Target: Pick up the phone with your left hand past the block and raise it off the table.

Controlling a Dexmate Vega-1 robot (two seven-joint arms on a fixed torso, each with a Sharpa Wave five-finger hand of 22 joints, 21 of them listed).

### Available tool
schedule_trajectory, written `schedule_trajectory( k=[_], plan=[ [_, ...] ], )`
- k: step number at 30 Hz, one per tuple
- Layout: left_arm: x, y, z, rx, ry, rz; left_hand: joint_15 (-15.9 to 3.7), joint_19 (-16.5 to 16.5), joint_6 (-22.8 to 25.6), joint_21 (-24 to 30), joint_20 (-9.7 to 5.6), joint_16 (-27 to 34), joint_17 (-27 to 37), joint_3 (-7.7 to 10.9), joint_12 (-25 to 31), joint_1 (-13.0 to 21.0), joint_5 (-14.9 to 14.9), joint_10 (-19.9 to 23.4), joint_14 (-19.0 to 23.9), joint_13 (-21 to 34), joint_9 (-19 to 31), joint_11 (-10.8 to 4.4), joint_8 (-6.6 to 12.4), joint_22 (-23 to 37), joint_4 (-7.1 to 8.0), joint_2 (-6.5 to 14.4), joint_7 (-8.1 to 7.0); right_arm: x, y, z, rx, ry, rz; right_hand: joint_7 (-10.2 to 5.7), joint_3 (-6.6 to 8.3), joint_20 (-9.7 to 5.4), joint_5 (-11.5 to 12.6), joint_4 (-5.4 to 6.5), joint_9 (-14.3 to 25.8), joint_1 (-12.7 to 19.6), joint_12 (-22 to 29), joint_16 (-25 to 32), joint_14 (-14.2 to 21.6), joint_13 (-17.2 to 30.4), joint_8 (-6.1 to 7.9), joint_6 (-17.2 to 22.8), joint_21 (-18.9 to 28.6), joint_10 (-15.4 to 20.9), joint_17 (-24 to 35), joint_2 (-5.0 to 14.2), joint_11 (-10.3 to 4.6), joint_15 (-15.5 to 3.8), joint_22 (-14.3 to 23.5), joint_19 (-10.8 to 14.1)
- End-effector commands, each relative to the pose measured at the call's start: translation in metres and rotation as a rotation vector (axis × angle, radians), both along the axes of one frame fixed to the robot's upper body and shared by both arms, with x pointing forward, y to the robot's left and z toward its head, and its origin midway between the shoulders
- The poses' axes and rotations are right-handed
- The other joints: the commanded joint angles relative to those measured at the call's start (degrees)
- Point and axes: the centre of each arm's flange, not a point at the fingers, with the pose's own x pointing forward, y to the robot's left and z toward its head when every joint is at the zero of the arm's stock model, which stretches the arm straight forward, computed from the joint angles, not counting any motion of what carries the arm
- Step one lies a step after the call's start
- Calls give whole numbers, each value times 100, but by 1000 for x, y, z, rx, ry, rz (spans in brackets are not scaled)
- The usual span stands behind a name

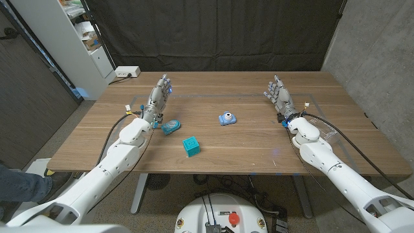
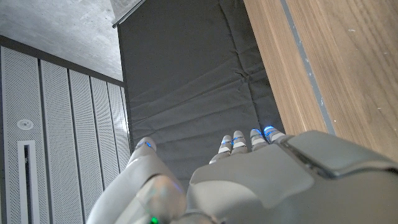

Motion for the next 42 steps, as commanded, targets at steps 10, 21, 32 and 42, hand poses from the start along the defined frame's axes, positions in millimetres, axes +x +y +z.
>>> schedule_trajectory(
  k=[10,21,32,42],
  plan=[
    [-12,14,3,39,-54,66,-35,-235,149,12,18,21,10,59,36,56,-28,65,-57,9,8,-24,34,33,-5,90,9,3,2,5,-8,7,0,60,20,1,39,-17,15,32,28,13,5,23,39,58,34,8,21,13,33,14,27,-4],
    [-20,24,0,58,-61,95,-42,-194,197,30,28,34,9,69,46,83,-51,116,-4,9,9,-25,36,33,-20,118,1,3,-1,5,-8,3,-4,55,14,8,42,-20,15,35,25,13,6,24,38,72,32,9,21,21,39,20,27,-16],
    [-27,28,-4,55,-78,101,-49,-174,221,38,53,35,8,74,43,106,-72,132,22,10,9,-33,31,32,-34,137,-6,2,-2,7,-8,-3,-9,54,7,8,45,-23,15,38,21,13,6,24,36,80,33,4,22,26,43,20,27,-22],
    [-30,29,-9,50,-76,101,-30,-157,292,43,64,39,8,77,42,128,-96,155,57,10,9,-7,42,32,-50,152,-56,4,-2,9,-8,-9,-7,49,0,10,47,-26,15,40,17,13,6,25,35,88,35,0,22,33,24,26,27,-24]
  ],
)
